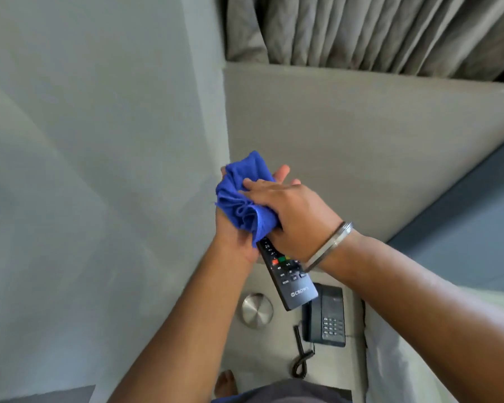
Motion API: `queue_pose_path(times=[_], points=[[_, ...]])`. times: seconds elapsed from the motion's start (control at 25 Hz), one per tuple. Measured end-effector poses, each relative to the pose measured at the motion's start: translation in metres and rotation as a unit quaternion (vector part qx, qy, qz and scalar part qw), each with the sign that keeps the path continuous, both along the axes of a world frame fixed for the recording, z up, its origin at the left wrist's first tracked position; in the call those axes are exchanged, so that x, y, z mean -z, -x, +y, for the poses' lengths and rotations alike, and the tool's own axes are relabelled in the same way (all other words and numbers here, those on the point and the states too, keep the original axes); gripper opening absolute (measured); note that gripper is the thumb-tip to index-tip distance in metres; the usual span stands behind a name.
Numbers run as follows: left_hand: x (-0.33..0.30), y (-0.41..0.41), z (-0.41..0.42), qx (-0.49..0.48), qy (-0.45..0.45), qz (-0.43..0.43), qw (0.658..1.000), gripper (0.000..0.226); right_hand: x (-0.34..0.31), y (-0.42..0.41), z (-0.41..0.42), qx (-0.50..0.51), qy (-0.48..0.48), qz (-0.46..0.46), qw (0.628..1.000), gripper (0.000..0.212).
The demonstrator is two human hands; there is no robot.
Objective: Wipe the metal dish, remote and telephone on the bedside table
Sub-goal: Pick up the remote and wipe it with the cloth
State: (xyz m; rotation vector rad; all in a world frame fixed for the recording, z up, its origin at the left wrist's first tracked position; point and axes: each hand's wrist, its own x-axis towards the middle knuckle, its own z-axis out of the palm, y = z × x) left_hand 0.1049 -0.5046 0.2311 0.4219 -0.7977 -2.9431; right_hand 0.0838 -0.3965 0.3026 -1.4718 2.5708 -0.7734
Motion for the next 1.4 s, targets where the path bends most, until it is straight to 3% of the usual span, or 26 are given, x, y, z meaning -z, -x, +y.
queue_pose_path(times=[0.08,0.16,0.24,0.32,0.4,0.44,0.48,0.56,0.68,0.76,0.84,0.96,1.08,1.2,1.28,1.4], points=[[-0.011,0.000,-0.011,-0.053,-0.046,-0.001,0.998,0.073,-0.010,-0.012,0.006,-0.038,0.007,0.027,0.999,0.037],[-0.021,-0.001,-0.021,-0.085,-0.017,0.007,0.996,0.065,-0.003,-0.032,0.025,-0.123,0.033,0.063,0.990,0.024],[-0.025,-0.001,-0.028,-0.113,0.010,0.027,0.993,0.062,0.011,-0.041,0.053,-0.218,0.036,0.075,0.972,0.034],[-0.029,-0.004,-0.030,-0.136,0.036,0.049,0.989,0.063,0.030,-0.023,0.086,-0.299,-0.039,0.099,0.948,0.030],[-0.033,-0.002,-0.033,-0.125,0.050,0.088,0.987,0.065,0.038,0.015,0.117,-0.255,-0.162,0.128,0.945,0.017],[-0.035,-0.002,-0.033,-0.120,0.061,0.100,0.986,0.067,0.035,0.032,0.129,-0.186,-0.203,0.105,0.956,0.024],[-0.036,0.000,-0.031,-0.119,0.076,0.100,0.985,0.069,0.025,0.048,0.135,-0.125,-0.188,0.068,0.972,0.033],[-0.041,0.007,-0.016,-0.109,0.093,0.088,0.986,0.072,-0.005,0.070,0.135,-0.041,-0.051,0.063,0.996,0.041],[-0.050,0.017,0.011,-0.091,0.098,0.068,0.989,0.083,-0.046,0.055,0.094,-0.079,0.142,0.117,0.980,0.038],[-0.064,0.019,0.020,-0.057,0.097,0.088,0.990,0.097,-0.051,0.035,0.064,-0.080,0.111,0.139,0.981,0.047],[-0.072,0.019,0.022,-0.050,0.091,0.100,0.990,0.091,-0.046,0.017,0.044,-0.062,0.019,0.138,0.988,0.054],[-0.085,0.019,0.017,-0.139,0.026,0.104,0.984,0.062,-0.037,0.009,0.049,-0.083,0.060,0.153,0.983,0.044],[-0.097,0.019,0.008,-0.171,0.045,0.105,0.979,0.063,-0.027,0.013,0.072,-0.151,0.088,0.183,0.968,0.032],[-0.095,0.017,0.002,-0.159,0.032,0.131,0.978,0.065,-0.021,0.025,0.100,-0.216,0.028,0.189,0.957,0.028],[-0.093,0.012,-0.004,-0.139,0.008,0.147,0.979,0.066,-0.029,0.043,0.115,-0.183,0.024,0.193,0.964,0.029],[-0.095,0.008,-0.006,-0.118,0.030,0.164,0.979,0.067,-0.056,0.054,0.112,-0.073,0.097,0.142,0.982,0.041]])
